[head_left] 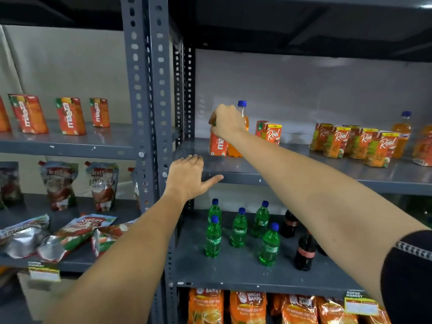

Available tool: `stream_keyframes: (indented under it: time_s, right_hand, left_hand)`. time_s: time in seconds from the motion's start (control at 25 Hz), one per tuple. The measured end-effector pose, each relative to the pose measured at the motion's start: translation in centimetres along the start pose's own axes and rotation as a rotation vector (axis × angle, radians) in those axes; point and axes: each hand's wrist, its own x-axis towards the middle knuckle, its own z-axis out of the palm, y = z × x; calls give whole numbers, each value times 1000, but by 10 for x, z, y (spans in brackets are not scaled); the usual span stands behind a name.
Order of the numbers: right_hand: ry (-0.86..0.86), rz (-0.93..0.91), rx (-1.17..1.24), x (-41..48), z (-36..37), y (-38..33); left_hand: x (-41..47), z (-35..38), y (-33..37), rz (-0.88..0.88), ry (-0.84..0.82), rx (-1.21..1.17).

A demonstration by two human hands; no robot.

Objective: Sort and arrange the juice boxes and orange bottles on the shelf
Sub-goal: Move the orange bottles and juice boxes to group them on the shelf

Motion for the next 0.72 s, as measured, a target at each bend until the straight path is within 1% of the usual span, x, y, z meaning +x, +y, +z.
stream_keyframes:
  time_s: [0.2, 0.36, 0.44, 0.48, 0.56, 0.6, 0.72]
  right_hand:
    - [-1, -14, -78, 3, 20, -5]
    - [-36, 7, -96, 11, 9, -6]
    - [-2, -10, -72, 18, -9, -4]
    - [43, -21, -64, 22, -19, 1]
    - [133, -42, -101, 34, -35, 13]
    - [151, -41, -138, 40, -40, 20]
    - [97, 11, -202, 51, -40, 41]
  left_hand:
    - [1, 5, -1, 21, 29, -4]
    - [0, 9, -1, 33, 83, -31]
    - [0, 12, -1, 34, 118, -50]
    - [0, 13, 0, 35, 130, -55]
    - [0, 15, 0, 33, 157, -47]
    - [0, 15, 1, 29, 168, -43]
    - [0, 13, 1, 23, 189, -55]
